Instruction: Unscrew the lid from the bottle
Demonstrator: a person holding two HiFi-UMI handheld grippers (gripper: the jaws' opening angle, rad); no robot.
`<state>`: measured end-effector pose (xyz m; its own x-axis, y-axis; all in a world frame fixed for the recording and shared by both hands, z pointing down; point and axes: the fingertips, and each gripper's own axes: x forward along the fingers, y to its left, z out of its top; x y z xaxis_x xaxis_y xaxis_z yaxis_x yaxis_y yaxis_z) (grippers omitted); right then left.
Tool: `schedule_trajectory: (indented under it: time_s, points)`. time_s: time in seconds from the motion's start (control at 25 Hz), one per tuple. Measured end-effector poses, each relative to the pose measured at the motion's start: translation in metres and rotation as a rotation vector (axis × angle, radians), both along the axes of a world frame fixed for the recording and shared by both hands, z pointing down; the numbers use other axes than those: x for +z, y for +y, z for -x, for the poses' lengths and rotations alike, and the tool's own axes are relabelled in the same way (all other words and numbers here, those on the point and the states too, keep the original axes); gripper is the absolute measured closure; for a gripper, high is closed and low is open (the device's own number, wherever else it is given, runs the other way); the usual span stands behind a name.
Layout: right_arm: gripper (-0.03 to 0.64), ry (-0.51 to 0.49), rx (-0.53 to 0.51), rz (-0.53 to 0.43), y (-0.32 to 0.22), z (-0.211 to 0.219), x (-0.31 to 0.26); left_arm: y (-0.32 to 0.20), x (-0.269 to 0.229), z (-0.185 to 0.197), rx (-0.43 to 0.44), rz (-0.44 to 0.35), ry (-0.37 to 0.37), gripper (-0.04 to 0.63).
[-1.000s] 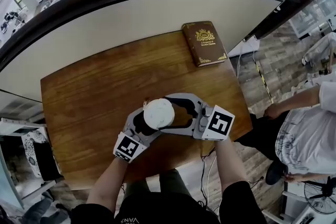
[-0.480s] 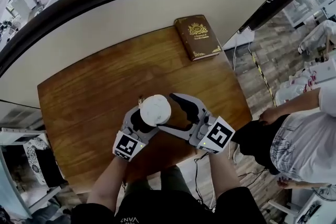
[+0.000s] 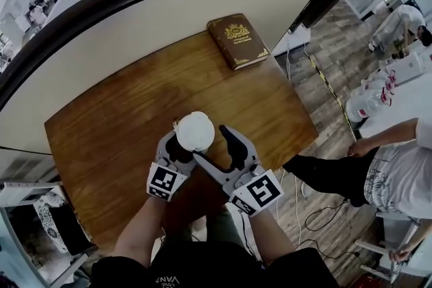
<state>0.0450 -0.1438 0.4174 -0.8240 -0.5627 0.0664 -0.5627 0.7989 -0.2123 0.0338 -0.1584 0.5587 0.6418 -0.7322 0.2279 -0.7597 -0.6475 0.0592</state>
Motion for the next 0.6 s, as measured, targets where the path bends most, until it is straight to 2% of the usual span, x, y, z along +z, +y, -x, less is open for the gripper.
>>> schedule_trajectory:
  time_s: [0.24,0.4,0.6]
  points:
    - [0.279,0.087,0.049,-0.09,0.004,0.011,-0.003,0.002,-0.001,0.0,0.012,0.007,-0.021,0.247]
    - [0.279,0.166,0.082,-0.117,0.002,0.021,0.001,0.002,-0.002,0.001,0.014,0.0,-0.025,0.249]
    - [0.279,0.186,0.13,-0.118,-0.002,0.026,0.006,0.003,0.0,0.001,0.029,-0.002,-0.03,0.252]
